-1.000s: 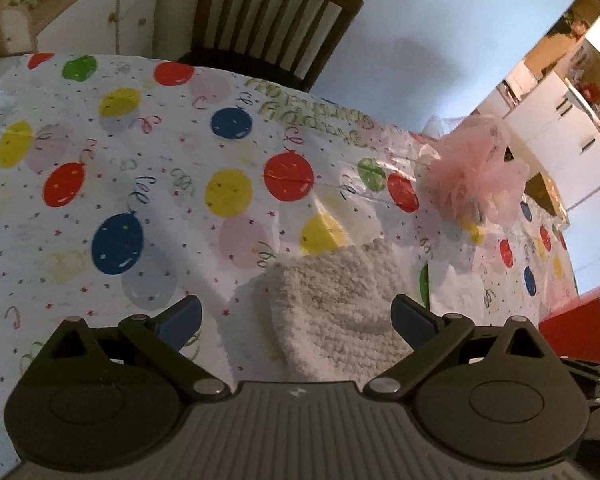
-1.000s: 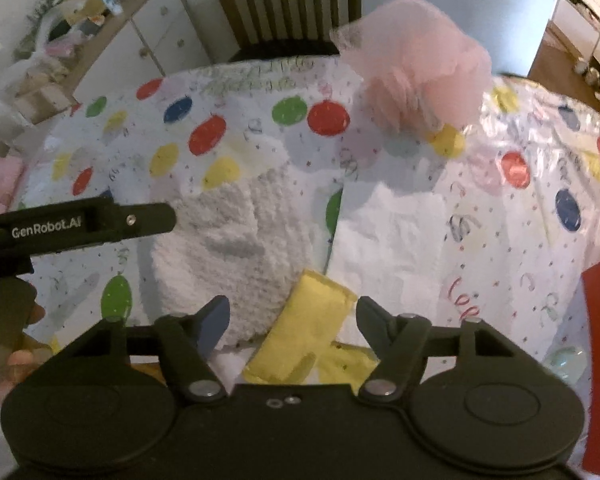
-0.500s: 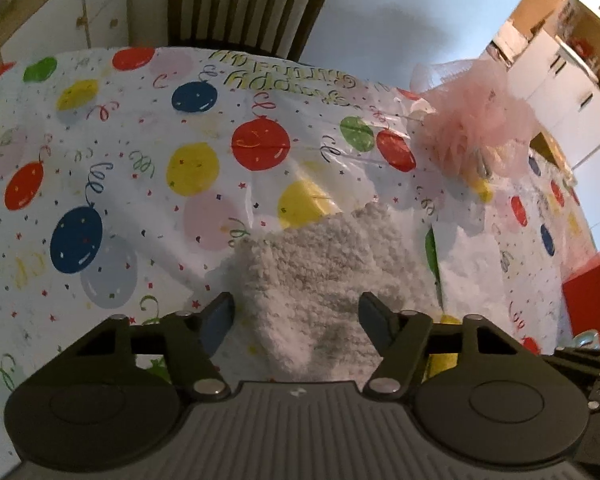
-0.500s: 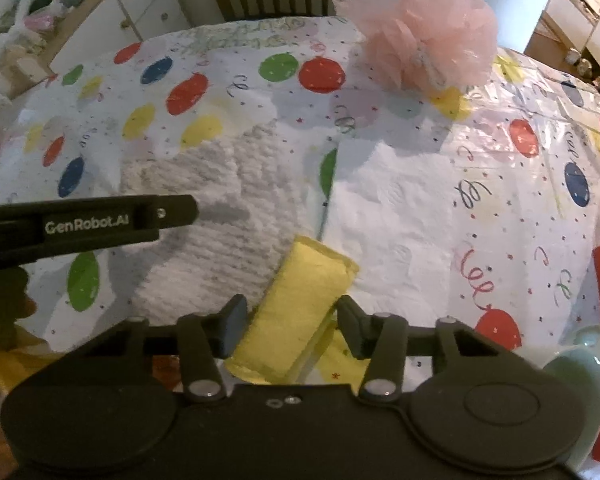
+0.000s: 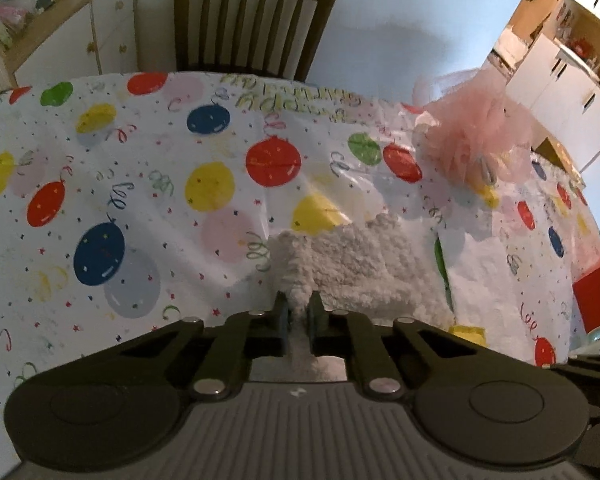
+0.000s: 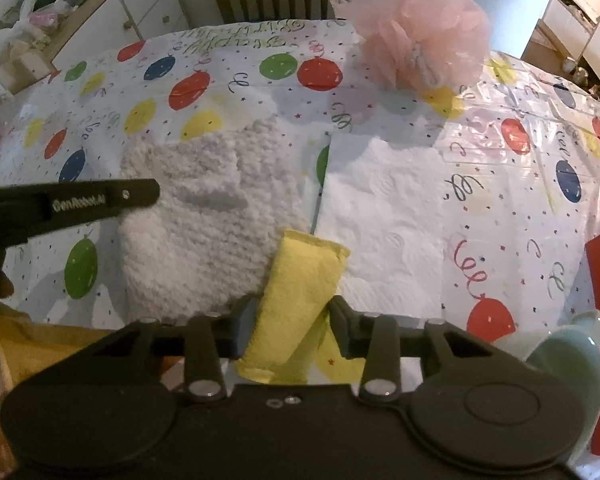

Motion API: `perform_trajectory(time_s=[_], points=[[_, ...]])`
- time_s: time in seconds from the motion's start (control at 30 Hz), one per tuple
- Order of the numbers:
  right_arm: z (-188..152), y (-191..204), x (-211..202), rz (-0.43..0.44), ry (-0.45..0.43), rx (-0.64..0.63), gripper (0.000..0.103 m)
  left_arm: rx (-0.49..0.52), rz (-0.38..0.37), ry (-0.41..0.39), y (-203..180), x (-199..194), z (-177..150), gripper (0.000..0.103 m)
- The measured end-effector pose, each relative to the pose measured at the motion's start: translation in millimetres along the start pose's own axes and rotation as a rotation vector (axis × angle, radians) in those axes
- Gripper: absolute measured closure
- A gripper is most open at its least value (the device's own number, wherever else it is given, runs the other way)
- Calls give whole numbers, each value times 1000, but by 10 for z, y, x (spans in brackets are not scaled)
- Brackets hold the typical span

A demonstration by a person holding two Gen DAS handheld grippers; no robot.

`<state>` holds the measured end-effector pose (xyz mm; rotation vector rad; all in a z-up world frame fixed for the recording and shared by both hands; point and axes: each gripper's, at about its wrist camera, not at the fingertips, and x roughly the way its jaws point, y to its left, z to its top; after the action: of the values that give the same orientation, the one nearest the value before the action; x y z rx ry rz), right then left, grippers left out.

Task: Organize soft objects
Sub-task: 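Grasp the white knitted cloth with the left tool while the right tool grasps the yellow sponge, then lift and carry the knitted cloth and yellow sponge with both tools over the box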

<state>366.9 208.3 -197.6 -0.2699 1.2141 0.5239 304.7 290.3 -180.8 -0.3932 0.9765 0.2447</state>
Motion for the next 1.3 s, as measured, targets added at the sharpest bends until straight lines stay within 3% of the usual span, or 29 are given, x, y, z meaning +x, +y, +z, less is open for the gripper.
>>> perform_trajectory(time_s=[0.07, 0.17, 0.37, 0.47, 0.77, 1.0, 1.3], points=[[-9, -21, -45, 10, -11, 3, 71, -8, -5, -16, 18, -38, 10, 96], [-12, -54, -175, 44, -42, 11, 103, -22, -8, -43, 45, -118, 31, 97], [-21, -100, -276, 72, -33, 5, 103, -26, -3, -72, 87, -284, 63, 97], [-28, -112, -262, 77, -30, 30, 81, -46, 0, -69, 149, -303, 51, 97], [-5, -52, -77, 62, -5, 29, 61, -85, 33, -49, 406, -269, -79, 97], [-19, 7, 56, 27, 18, 14, 65, -98, 25, -51, 492, -266, -138, 97], [-68, 3, -96, -3, -24, -3, 67, -120, -1, -95, 490, -454, -102, 97]])
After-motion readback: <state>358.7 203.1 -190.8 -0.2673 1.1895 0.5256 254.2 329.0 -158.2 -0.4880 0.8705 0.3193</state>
